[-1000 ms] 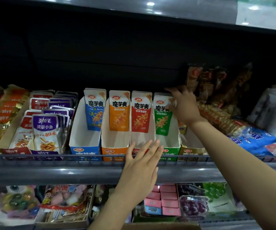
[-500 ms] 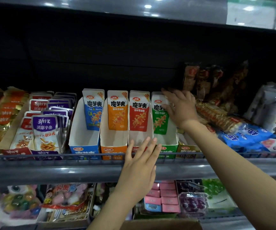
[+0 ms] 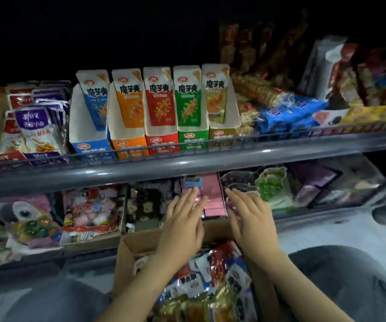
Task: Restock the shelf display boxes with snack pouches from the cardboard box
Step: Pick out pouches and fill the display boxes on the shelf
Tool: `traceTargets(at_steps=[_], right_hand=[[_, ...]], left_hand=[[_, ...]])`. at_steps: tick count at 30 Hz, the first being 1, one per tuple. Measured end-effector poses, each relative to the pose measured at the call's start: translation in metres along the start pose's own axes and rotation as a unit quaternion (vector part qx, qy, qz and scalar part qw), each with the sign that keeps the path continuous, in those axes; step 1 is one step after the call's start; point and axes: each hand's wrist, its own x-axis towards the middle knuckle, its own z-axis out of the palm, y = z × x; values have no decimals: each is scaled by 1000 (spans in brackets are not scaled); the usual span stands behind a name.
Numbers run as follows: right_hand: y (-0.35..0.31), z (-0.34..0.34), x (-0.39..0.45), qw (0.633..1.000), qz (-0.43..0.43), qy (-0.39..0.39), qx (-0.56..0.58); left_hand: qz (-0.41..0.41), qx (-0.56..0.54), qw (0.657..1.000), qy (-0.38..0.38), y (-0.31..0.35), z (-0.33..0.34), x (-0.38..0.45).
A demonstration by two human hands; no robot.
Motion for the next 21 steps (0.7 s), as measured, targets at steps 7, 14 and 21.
traceTargets(at_steps=[7, 14, 21], right_hand=[[34, 44, -115, 952, 152, -249, -93], [49, 63, -142, 944, 219, -249, 6], [51, 64, -144, 936, 256, -238, 40]], left_hand=[[-184, -102, 961, -180, 17, 90, -46], [-312, -162, 900, -259, -1, 157, -67], [-348, -146, 896, -235, -7, 181, -58]])
